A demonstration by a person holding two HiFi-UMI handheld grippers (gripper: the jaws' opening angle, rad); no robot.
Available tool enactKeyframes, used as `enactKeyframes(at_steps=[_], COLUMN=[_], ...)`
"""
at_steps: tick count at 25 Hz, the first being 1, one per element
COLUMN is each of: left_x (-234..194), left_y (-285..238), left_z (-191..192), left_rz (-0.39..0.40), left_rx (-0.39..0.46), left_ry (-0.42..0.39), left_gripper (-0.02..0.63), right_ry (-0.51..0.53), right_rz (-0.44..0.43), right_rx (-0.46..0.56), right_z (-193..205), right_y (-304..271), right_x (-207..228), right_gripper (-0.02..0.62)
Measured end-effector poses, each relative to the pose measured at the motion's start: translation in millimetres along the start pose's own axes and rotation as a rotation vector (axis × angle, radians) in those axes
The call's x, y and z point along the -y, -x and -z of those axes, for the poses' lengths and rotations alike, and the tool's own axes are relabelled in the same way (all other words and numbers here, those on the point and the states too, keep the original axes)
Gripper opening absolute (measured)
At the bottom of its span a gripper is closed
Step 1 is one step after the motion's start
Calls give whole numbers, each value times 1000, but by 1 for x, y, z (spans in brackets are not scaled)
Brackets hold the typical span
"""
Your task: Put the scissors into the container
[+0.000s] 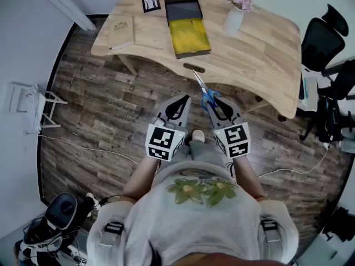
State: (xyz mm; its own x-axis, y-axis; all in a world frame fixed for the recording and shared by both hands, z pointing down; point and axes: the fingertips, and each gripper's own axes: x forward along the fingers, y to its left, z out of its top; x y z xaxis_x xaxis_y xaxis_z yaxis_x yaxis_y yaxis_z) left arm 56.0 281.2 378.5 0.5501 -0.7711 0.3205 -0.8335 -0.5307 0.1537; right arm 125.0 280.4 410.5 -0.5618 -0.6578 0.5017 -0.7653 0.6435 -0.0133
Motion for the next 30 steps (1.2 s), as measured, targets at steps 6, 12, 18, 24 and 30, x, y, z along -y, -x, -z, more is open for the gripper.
enactKeyframes(at_steps=[6,12,18,24,30], left_x=[11,29,50,49,32], left_y=[-12,-27,-38,-40,-46], left_z=[0,-13,-15,-1,-3], left_rz=[-5,-15,-46,-77,-106], left_rx=[-21,12,30,15,16], left_ry=[-11,-22,-5,23,39], left_gripper=[8,8,8,8,8], right_ry=[1,26,57,60,61], right_rz=[-1,-16,-42,-89,-101], right_rx=[24,68,73,45,38], right_z=[1,-6,2,16,14], right_y=[10,24,32,30,15], right_x=[14,29,49,51,60], right_gripper=[81,81,81,81,81])
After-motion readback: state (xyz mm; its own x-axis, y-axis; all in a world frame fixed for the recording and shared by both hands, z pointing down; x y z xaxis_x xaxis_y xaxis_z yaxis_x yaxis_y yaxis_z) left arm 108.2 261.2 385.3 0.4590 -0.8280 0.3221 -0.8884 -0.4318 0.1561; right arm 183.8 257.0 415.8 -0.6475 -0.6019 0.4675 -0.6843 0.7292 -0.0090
